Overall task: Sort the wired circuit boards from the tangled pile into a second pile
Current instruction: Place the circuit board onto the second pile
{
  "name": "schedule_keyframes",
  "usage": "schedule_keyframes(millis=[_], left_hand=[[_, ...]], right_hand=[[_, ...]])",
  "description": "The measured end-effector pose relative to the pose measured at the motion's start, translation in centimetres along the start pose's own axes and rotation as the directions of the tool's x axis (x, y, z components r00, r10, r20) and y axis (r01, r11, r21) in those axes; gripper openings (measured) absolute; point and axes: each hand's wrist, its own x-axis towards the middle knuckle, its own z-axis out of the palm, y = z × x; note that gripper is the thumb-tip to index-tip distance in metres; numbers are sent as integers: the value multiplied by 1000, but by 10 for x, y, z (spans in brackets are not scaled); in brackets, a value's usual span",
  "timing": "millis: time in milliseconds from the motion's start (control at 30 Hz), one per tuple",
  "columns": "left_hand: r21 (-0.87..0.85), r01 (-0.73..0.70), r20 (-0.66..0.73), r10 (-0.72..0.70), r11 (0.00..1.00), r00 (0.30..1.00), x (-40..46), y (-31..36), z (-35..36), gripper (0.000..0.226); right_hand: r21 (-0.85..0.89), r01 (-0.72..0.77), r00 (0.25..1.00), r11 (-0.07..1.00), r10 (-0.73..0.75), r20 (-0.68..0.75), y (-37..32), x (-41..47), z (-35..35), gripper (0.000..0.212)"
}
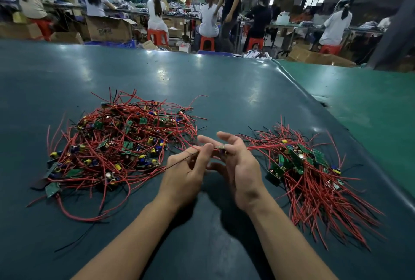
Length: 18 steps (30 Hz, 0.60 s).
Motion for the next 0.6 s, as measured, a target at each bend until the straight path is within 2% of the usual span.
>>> schedule_keyframes(millis=[67, 133, 200, 300, 400, 500, 533, 600], left_hand=[[-80, 35, 25, -33, 996, 999, 2, 0, 0, 24], [-233, 34, -16, -39, 972, 999, 3, 2, 1, 18], [-361, 78, -58, -106, 929, 993, 5, 3, 0, 16], [-393, 170, -121, -234, 903, 965, 10, -3, -3, 14], [-398, 205, -108, -268, 894, 957, 11, -5, -5, 13], [-525, 199, -31, -252, 827, 967, 11, -5, -6, 32], [-526, 192, -12, -234, 829, 972, 12, -6, -7, 36], [-452, 145, 2, -162, 880, 987, 11, -5, -6, 31]], right_hand=[[-45, -5, 1000, 999, 5, 4, 3, 1, 1, 24], [-106, -24, 999, 994, 21, -35, 7, 3, 3, 23], [-112, -36, 998, 993, 30, -52, 9, 4, 5, 15], [-187, 52, 995, 981, -68, -79, 12, 4, 4, 9], [-248, 80, 981, 965, -120, -150, 11, 4, 3, 15], [-271, 25, 976, 962, -82, -202, 8, 4, 3, 8], [-261, -12, 975, 965, -47, -219, 7, 5, 4, 16], [-234, -93, 975, 968, 41, -218, 5, 6, 4, 27]])
